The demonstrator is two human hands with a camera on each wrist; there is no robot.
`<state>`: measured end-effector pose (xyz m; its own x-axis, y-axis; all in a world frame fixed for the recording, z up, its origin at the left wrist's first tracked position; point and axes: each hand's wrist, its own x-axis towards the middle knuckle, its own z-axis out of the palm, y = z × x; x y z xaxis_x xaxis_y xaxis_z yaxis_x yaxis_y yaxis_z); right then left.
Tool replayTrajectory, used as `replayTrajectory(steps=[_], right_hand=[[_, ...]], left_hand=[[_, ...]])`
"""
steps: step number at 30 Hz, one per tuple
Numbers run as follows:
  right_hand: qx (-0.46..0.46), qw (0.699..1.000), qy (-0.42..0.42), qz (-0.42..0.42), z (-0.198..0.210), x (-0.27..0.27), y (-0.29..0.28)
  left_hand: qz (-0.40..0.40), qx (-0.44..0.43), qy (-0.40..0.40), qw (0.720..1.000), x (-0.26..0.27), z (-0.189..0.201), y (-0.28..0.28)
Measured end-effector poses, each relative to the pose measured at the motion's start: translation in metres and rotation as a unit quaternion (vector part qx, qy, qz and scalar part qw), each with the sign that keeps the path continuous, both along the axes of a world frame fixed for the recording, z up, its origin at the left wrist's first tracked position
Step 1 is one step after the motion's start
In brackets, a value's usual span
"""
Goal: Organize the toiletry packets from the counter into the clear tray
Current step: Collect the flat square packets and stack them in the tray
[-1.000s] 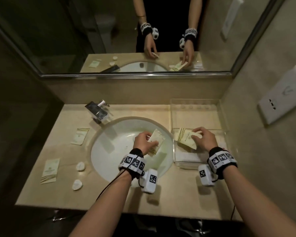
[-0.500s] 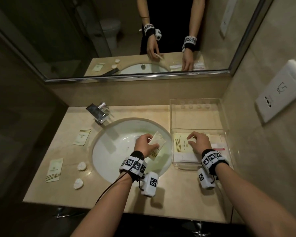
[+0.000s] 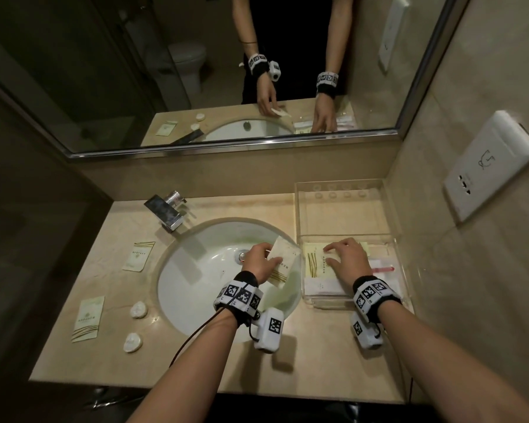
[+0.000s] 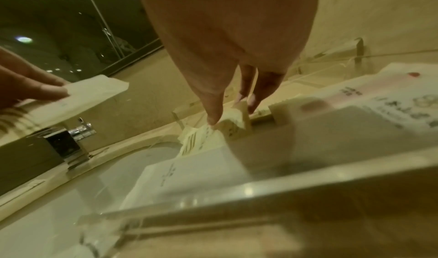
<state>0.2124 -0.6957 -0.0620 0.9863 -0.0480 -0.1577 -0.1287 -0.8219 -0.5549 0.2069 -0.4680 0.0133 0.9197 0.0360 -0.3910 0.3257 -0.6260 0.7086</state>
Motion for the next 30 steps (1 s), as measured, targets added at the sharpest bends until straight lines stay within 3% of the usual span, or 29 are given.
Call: replayTrajectory(steps=[2, 4, 7, 9, 11, 15, 18, 22, 30], right_hand=[[0.005, 0.998, -0.049, -0.038, 0.007, 0.002, 0.0], [0.106, 0.988, -0.084, -0.073, 0.016, 0.006, 0.001], [0.303, 0.952, -0.017, -0.049, 0.037, 0.01, 0.008], [0.343, 0.939, 0.035, -0.008, 0.042, 0.012, 0.01], [0.33, 0.943, 0.049, -0.004, 0.04, 0.013, 0.005], [0.269, 0.954, 0.011, -0.134, 0.033, 0.016, -0.026], [0.197, 0.962, 0.024, -0.188, 0.027, 0.011, -0.039], [0.21, 0.959, 0.035, -0.188, 0.011, 0.003, -0.028], [0.141, 0.981, 0.012, -0.131, 0.002, -0.005, -0.016]], left_hand=[[-0.005, -0.018, 0.003, 1.0, 0.005, 0.0, -0.006], [-0.025, -0.017, 0.003, 1.0, 0.01, -0.001, -0.013], [-0.063, -0.04, 0.002, 0.997, 0.017, 0.0, -0.026], [-0.083, -0.051, -0.009, 0.995, 0.021, 0.0, -0.033], [-0.083, -0.058, -0.021, 0.995, 0.026, -0.001, -0.038], [-0.067, -0.049, -0.052, 0.995, 0.035, -0.006, -0.046], [-0.103, -0.007, -0.073, 0.992, 0.036, -0.013, -0.051], [-0.158, 0.024, -0.07, 0.985, 0.032, -0.023, -0.063], [-0.255, 0.082, -0.091, 0.959, 0.024, -0.044, -0.074]])
